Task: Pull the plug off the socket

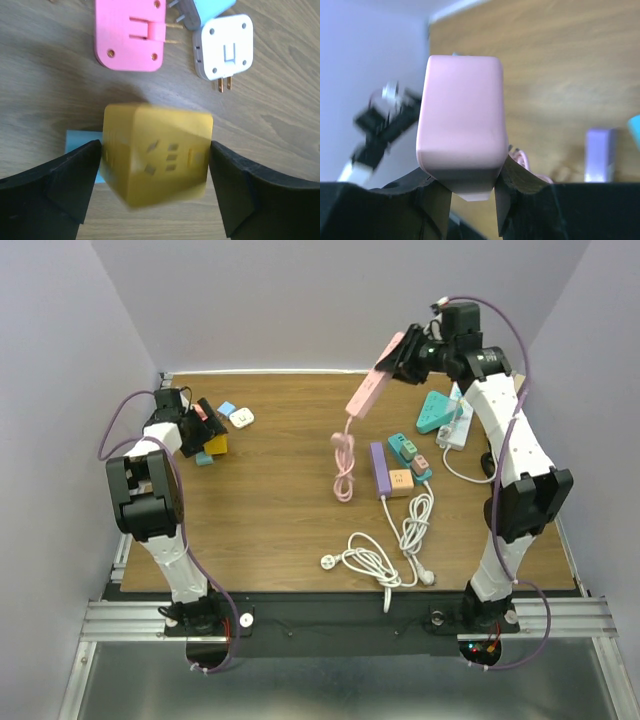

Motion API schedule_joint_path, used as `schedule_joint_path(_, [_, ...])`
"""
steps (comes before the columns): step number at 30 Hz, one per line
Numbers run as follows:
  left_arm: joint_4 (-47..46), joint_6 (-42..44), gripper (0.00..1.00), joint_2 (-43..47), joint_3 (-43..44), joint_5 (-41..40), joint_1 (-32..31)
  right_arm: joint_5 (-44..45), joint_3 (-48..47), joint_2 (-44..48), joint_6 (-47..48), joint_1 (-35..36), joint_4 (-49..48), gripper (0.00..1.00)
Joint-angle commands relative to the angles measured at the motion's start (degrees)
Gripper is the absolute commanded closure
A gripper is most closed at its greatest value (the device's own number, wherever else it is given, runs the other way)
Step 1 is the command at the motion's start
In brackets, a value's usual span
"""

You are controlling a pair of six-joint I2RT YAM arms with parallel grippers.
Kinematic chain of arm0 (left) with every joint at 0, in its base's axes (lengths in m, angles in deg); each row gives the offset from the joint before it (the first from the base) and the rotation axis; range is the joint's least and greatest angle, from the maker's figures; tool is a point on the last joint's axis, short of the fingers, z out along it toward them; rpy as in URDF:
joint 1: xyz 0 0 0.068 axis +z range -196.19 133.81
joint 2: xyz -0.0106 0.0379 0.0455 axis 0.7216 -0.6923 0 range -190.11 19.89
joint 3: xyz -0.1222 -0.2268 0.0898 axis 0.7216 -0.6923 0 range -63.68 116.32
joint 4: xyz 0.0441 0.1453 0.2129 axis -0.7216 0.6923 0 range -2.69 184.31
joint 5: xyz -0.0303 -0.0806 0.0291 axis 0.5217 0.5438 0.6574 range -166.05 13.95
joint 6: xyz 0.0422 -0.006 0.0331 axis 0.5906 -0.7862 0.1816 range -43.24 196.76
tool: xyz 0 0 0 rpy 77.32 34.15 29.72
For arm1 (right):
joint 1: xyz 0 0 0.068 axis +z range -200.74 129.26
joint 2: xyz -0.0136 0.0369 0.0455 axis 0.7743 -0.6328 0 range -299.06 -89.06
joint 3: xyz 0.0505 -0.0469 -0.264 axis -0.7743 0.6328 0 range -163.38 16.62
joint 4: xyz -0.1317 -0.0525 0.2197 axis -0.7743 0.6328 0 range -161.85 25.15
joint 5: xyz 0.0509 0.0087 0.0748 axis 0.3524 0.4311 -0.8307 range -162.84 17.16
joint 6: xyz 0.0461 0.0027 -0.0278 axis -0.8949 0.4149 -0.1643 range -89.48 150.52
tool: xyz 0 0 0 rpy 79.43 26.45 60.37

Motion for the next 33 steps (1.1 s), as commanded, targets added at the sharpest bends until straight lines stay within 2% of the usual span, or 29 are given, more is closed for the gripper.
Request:
schedule_joint_path(1, [-1.8, -0.3, 0.01, 6.3, -3.4, 3.9, 0.0, 6.9, -8.6, -4.8, -5.0, -7.0, -3.7, 0.99])
schedule_joint_path(7, [-1.7, -0.9, 0.01, 11.2, -5.5, 5.6, 0.0, -0.6, -18.9, -15.0, -13.1, -17.0, -9.5, 0.99])
schedule_joint_path(11, [-2.0, -1.2, 0.01, 15.6, -7.4, 6.5, -0.1, -2.5, -18.7, -17.6, -18.9, -22.1, -20.6, 0.99])
schedule_joint_path(17, [-1.9, -1.4, 0.01, 18.7, -8.2, 7.4, -0.1, 7.2, -17.8, -18.9, -20.4, -26.7, -23.3, 1.0])
schedule_joint_path(24, [-2.6, -1.8, 0.01, 20.2, -9.0, 9.2, -0.1, 20.3, -10.8, -16.1, -13.3, -27.0, -23.7, 1.0])
schedule_joint_path(29, [-3.7, -2.3, 0.01, 20.2, -10.7, 10.3, -0.7, 23.3, -4.7, -15.9, -6.9, -26.9, -23.0, 0.99])
schedule_joint_path(30, [-3.9, -2.3, 0.01, 20.1, -10.9, 10.5, -0.7, 23.4, -4.0, -16.1, -5.9, -26.9, -22.1, 0.96])
schedule_joint_path(32, [-4.0, -2.4, 0.01, 19.7, -11.0, 11.0, -0.9, 23.6, -1.7, -16.6, -3.3, -26.7, -20.8, 0.8])
schedule_joint_path(33, [-4.0, -2.4, 0.01, 19.5, -11.0, 11.1, -1.0, 23.6, -0.9, -16.6, -1.8, -26.4, -20.7, 0.78])
